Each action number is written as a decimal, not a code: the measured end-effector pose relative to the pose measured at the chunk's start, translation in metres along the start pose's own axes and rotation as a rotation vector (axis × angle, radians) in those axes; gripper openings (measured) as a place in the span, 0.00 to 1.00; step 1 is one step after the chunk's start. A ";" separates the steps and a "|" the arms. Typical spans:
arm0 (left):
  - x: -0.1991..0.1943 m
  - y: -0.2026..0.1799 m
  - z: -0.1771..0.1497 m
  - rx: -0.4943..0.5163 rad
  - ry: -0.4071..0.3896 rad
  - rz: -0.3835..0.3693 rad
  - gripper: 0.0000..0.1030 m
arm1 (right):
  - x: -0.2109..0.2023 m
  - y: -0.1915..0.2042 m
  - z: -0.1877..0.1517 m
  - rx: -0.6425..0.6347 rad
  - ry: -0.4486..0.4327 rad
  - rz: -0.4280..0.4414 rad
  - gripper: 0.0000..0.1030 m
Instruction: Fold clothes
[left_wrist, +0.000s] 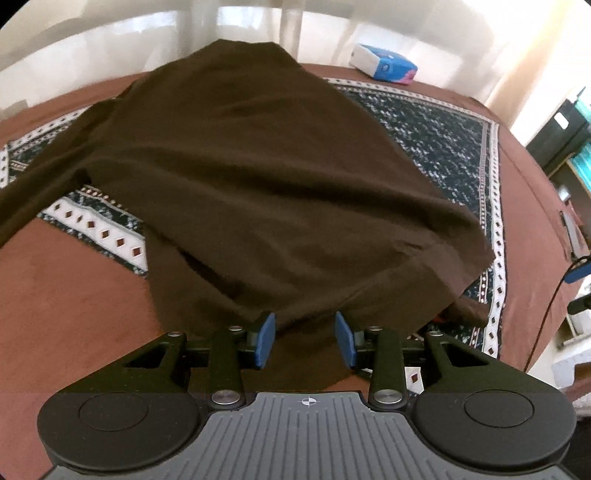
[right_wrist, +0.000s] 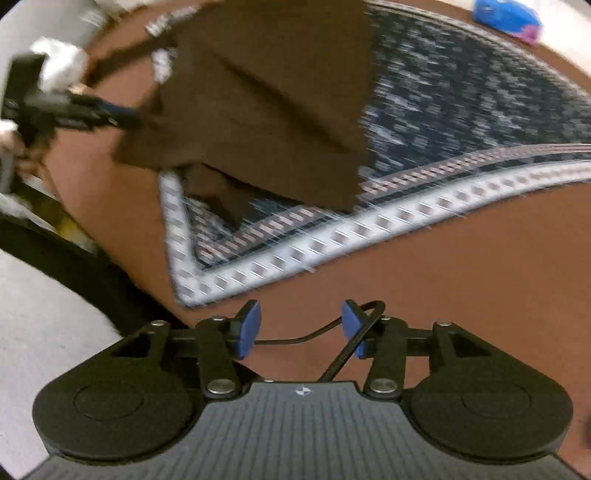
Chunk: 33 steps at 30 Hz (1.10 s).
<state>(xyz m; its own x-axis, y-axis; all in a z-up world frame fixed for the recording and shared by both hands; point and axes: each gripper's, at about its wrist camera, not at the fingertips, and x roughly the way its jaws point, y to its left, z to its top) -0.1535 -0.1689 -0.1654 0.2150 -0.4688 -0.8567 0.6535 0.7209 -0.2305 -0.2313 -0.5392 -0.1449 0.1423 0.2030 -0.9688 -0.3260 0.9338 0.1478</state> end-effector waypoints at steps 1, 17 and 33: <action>0.002 -0.001 0.002 0.003 0.000 -0.009 0.51 | -0.001 -0.002 -0.001 0.000 0.032 -0.039 0.62; 0.031 -0.055 0.025 0.149 0.004 -0.152 0.51 | -0.003 -0.029 -0.062 -0.158 0.614 -0.132 0.83; 0.099 -0.187 0.046 0.602 -0.027 -0.018 0.61 | -0.061 -0.061 0.029 0.203 -0.390 -0.006 0.86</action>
<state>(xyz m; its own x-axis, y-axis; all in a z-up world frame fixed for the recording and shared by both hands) -0.2212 -0.3735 -0.1857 0.2134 -0.4968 -0.8412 0.9516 0.3008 0.0637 -0.1925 -0.6004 -0.0888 0.4984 0.2568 -0.8281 -0.1395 0.9664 0.2158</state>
